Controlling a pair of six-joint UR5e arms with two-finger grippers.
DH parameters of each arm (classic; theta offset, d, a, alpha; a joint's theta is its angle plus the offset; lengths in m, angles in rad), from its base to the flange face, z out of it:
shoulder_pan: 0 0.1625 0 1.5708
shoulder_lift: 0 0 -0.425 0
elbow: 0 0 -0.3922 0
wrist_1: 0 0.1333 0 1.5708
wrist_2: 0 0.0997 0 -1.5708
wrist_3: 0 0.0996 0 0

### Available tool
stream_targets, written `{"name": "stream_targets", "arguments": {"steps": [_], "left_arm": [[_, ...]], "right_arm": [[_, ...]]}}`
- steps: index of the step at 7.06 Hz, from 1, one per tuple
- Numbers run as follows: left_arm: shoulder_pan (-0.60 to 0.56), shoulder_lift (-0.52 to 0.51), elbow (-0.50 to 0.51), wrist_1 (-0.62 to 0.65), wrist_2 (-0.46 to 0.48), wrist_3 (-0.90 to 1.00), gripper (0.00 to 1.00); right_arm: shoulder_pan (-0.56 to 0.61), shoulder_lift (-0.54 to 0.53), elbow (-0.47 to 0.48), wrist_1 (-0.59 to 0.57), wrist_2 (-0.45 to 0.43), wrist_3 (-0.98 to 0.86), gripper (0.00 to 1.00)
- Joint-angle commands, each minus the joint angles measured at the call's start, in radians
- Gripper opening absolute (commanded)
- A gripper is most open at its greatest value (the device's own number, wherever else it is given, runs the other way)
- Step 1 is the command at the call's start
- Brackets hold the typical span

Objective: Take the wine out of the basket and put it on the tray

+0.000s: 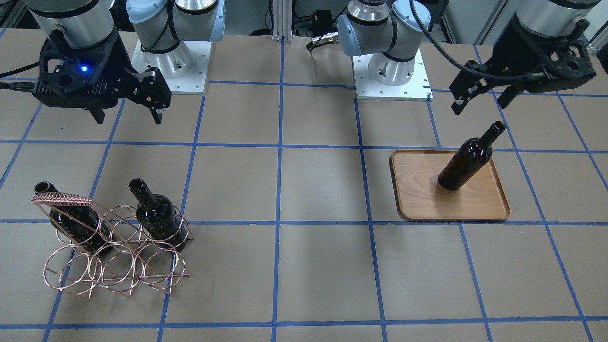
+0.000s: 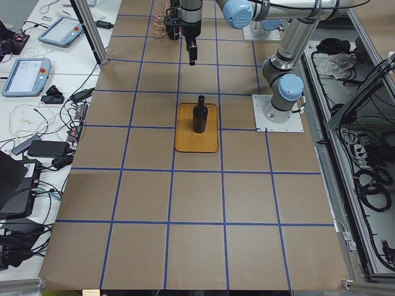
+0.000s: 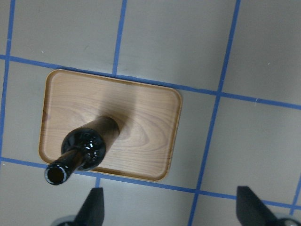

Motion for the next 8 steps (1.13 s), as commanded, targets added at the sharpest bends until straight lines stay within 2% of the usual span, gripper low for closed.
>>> {"name": "stream_targets", "arguments": {"steps": [1,3,8], "left_arm": [[-0.202,-0.039,0.027,0.082,0.009,-0.227,1.0],[-0.27,-0.066,0.02,0.127,0.007,-0.252,1.0],[-0.271,-0.055,0.016,0.129,0.007,-0.245,1.0]], "right_arm": [[0.0,0.001,0.002,0.0,0.0,0.0,1.0],[0.0,0.001,0.002,0.0,0.0,0.0,1.0],[0.0,0.001,0.004,0.0,0.0,-0.001,1.0]]}}
